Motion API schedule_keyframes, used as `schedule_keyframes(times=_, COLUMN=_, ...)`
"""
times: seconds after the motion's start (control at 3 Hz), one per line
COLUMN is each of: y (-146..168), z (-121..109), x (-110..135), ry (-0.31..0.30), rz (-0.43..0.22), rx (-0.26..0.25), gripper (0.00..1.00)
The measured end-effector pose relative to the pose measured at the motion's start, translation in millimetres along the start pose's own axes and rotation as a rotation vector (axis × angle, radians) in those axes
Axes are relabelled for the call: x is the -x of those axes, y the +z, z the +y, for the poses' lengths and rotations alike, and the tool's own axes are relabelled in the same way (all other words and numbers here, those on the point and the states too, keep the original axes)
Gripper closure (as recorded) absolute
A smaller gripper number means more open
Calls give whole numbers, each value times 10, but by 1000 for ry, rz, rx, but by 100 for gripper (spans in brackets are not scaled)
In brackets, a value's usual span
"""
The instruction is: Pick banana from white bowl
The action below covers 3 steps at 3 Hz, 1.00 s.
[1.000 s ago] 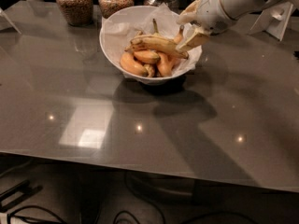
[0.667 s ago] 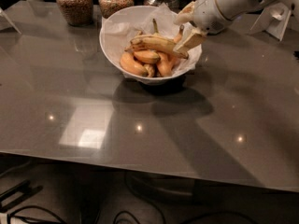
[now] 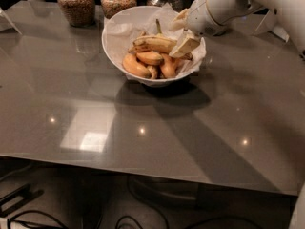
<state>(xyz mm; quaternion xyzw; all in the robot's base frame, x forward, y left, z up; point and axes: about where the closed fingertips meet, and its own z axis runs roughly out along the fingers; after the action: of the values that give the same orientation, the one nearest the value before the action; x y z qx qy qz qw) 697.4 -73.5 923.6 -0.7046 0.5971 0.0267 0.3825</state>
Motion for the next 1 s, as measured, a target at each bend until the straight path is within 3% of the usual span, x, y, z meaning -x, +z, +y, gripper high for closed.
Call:
schedule_keyframes(times=0.67, y=172, z=14, x=10, ry=-8, rz=-4, rx=26, gripper=47)
schedule_keyframes(times=1.0, y=227, z=43, x=30, ry=-13, rz=-8, rx=40, gripper=54)
